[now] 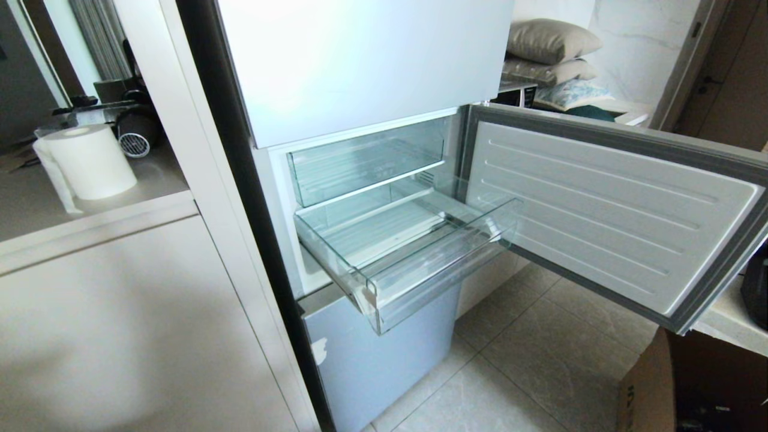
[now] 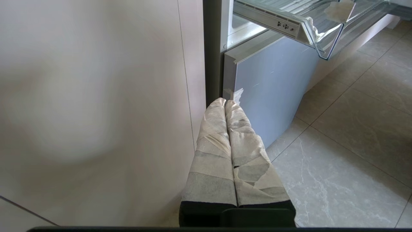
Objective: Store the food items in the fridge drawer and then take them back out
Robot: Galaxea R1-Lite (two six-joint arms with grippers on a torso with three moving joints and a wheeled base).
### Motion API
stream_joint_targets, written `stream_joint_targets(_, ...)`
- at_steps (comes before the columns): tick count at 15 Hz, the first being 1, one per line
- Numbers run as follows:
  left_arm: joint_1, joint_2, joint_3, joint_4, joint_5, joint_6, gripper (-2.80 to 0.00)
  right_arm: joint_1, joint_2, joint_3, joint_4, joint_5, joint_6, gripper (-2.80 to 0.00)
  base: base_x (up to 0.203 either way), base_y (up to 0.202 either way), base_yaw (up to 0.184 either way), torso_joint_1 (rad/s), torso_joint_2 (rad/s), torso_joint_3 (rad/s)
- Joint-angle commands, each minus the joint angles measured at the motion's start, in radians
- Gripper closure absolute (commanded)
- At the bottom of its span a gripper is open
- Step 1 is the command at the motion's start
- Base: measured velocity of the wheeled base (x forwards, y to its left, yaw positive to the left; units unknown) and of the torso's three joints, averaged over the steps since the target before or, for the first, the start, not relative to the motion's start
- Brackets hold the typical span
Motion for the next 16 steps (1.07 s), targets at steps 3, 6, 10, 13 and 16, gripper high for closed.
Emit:
stream_joint_targets(3, 0.000, 0.002, 0.000, 0.001, 0.000, 0.000, 0.00, -0.498, 0.478, -0.125, -0.119, 0.257, -0.014, 0.00, 0.000, 0.000, 0.000, 0.000, 0.00, 0.000)
stream_joint_targets(6, 0.000, 0.002, 0.000, 0.001, 0.002, 0.000, 0.00, -0.616, 0.669, -0.185, -0.187, 0.378, -0.060, -2.80, 0.000, 0.000, 0.000, 0.000, 0.00, 0.000)
stream_joint_targets(10, 0.000, 0.002, 0.000, 0.001, 0.000, 0.000, 0.00, -0.655, 0.901, -0.212, -0.343, 0.398, -0.111, -2.80, 0.000, 0.000, 0.000, 0.000, 0.00, 0.000)
stream_joint_targets(13, 0.000, 0.002, 0.000, 0.001, 0.000, 0.000, 0.00, -0.679, 1.059, -0.295, -0.373, 0.355, -0.159, -2.80, 0.000, 0.000, 0.000, 0.000, 0.00, 0.000)
stream_joint_targets(16, 0.000, 0.002, 0.000, 0.001, 0.000, 0.000, 0.00, -0.709, 1.188, -0.394, -0.406, 0.305, -0.218, -2.80, 0.000, 0.000, 0.000, 0.000, 0.00, 0.000)
